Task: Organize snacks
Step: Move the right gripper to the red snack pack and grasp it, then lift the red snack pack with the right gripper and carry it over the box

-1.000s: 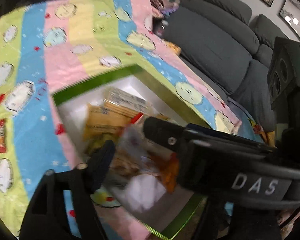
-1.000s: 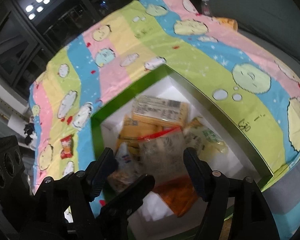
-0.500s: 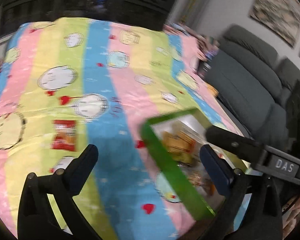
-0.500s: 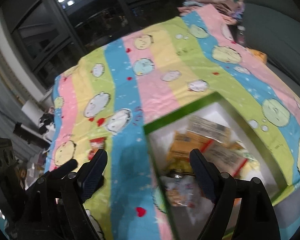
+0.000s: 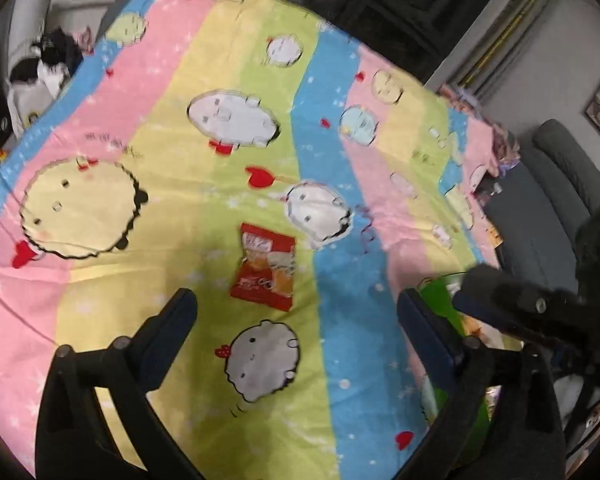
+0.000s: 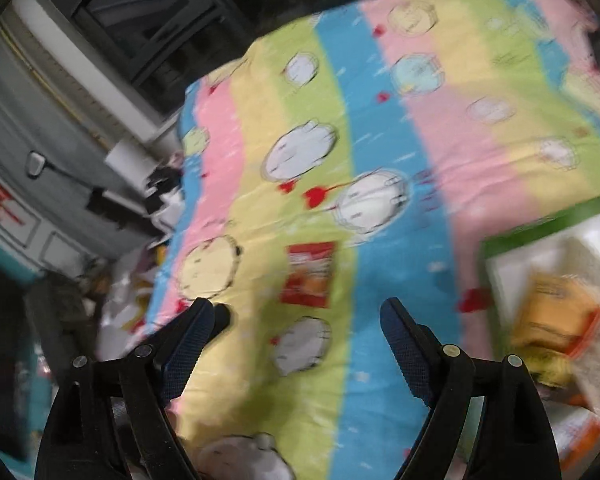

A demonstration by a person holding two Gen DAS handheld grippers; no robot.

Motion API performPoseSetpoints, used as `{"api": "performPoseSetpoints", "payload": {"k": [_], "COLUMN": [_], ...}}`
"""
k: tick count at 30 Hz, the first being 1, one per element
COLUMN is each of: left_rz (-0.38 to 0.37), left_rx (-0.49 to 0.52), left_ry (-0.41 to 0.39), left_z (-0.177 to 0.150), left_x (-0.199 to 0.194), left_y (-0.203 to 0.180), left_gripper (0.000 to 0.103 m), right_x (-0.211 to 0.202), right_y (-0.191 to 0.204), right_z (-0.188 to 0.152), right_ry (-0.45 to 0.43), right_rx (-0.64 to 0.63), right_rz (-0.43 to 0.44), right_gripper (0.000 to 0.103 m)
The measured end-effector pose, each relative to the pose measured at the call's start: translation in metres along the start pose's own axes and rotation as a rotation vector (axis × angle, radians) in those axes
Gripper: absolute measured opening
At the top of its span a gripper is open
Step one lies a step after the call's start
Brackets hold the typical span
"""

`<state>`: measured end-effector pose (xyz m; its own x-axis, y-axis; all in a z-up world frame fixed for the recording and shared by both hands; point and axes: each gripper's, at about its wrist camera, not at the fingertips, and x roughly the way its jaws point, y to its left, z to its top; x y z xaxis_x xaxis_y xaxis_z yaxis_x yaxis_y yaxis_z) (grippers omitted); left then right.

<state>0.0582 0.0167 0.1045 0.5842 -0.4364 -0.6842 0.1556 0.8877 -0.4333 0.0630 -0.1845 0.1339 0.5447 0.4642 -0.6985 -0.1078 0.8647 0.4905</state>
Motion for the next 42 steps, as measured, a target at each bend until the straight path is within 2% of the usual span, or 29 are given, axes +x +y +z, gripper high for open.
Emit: {"api": "performPoseSetpoints", "payload": {"k": [3,4,6,7,8,11,17,21,24,26,28,35,42], "left_rz": [0.023,0.024,0.024,0.02,0.016,-0.005,-0.01,-0.013,-0.013,-0.014,-0.006,0.005,-0.011], "left_rx": [0.01,0.011,0.002,-0.006,-0.014,-0.035,-0.063,-0.054,-0.049,-0.028,-0.012,0.021,0.042], "left_ry": [0.037,0.049,0.087,0.098,0.107,0.126,0.181,0.183,0.19,0.192,0.185,0.167,0.149], "left_z": [0.002,0.003,0.003,0.003,0.004,0.006,0.006,0.005,0.005,0.004,0.003,-0.004,-0.022], "left_x": [0.021,0.028,0.044,0.05,0.055,0.069,0.09,0.092,0.093,0.091,0.088,0.069,0.041], "left_y": [0.007,0.011,0.017,0.02,0.022,0.028,0.036,0.037,0.036,0.032,0.027,0.007,-0.013], "left_gripper": [0.088,0.082,0.079,0.075,0.066,0.06,0.047,0.04,0.038,0.034,0.033,0.033,0.033], "right_x": [0.031,0.042,0.066,0.076,0.09,0.115,0.143,0.157,0.158,0.157,0.155,0.127,0.091], "right_y": [0.0,-0.002,-0.007,-0.009,-0.011,-0.017,-0.026,-0.027,-0.024,-0.023,-0.023,-0.019,-0.009], "right_z": [0.009,0.012,0.017,0.019,0.02,0.021,0.025,0.023,0.022,0.022,0.021,0.01,-0.009], "right_ry": [0.04,0.057,0.104,0.125,0.157,0.206,0.247,0.271,0.255,0.25,0.245,0.216,0.186], "right_rx": [0.013,0.022,0.038,0.045,0.051,0.049,0.086,0.083,0.061,0.048,0.044,0.047,0.032], "right_rz": [-0.004,0.004,0.019,0.016,0.003,-0.043,-0.017,-0.004,-0.01,-0.046,-0.062,-0.039,-0.054], "right_gripper": [0.085,0.085,0.081,0.077,0.072,0.062,0.06,0.061,0.059,0.046,0.04,0.04,0.04]}}
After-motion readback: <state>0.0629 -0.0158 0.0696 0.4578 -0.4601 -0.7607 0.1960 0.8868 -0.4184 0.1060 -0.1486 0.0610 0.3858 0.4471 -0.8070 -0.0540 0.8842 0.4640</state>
